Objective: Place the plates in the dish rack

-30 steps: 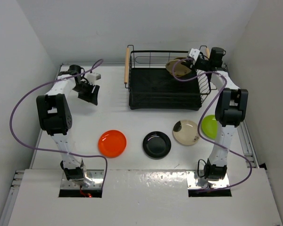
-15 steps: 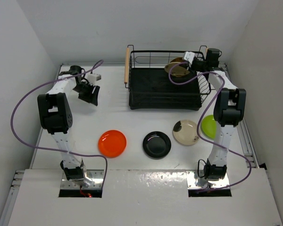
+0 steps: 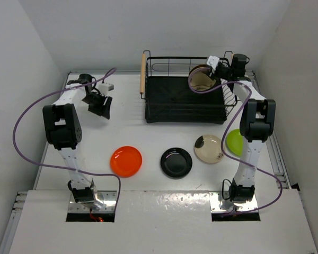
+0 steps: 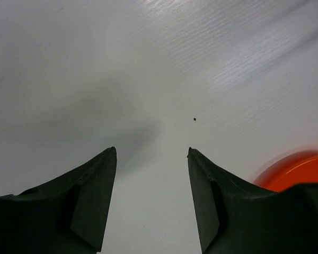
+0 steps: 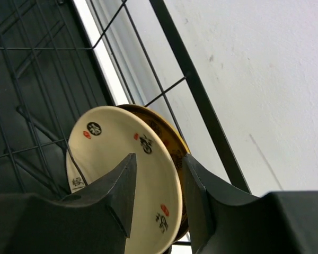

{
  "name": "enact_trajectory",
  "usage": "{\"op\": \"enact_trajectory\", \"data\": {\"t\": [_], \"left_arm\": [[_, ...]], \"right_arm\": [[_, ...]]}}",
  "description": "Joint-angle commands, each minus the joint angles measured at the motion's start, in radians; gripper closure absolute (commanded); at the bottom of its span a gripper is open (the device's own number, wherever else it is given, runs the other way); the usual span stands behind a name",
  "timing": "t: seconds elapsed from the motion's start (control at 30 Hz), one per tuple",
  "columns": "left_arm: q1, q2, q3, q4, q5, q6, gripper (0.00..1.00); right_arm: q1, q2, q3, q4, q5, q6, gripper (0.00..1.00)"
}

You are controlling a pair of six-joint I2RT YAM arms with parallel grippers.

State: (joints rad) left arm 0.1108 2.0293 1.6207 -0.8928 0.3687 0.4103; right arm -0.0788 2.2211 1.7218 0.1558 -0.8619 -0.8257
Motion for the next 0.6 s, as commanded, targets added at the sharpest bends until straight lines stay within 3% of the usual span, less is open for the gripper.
{"op": "enact_trajectory", "data": {"t": [0.0, 0.13, 0.27, 0.37, 0.43, 0.57], "left_arm": [[0.001, -0.009, 0.033, -0.006, 0.003, 0.008, 0.39], [0.001, -0.009, 0.033, -0.006, 0.003, 0.008, 0.39], [0.001, -0.02, 0.042, -0.006, 0.003, 0.008, 0.39], [-0.013, -0.034, 0.042, -0.017, 0.003, 0.024, 0.39], [-0.028, -0.081, 0.033, -0.029, 0.003, 0.071, 0.39], [-0.049, -0.193, -0.076, -0.041, 0.016, 0.157, 0.39]], "right_arm": [[-0.009, 0.058, -0.039, 0.024, -0.014, 0.033, 0.6], [-0.01, 0.042, -0.067, 0.13, -0.016, 0.109, 0.56], [-0.009, 0.022, -0.087, 0.306, -0.037, 0.317, 0.48], [-0.007, -0.001, -0.091, 0.45, -0.052, 0.48, 0.23], [-0.006, -0.026, -0.096, 0.502, -0.046, 0.566, 0.0], [0.002, -0.113, -0.149, 0.618, 0.019, 0.626, 0.0]]}}
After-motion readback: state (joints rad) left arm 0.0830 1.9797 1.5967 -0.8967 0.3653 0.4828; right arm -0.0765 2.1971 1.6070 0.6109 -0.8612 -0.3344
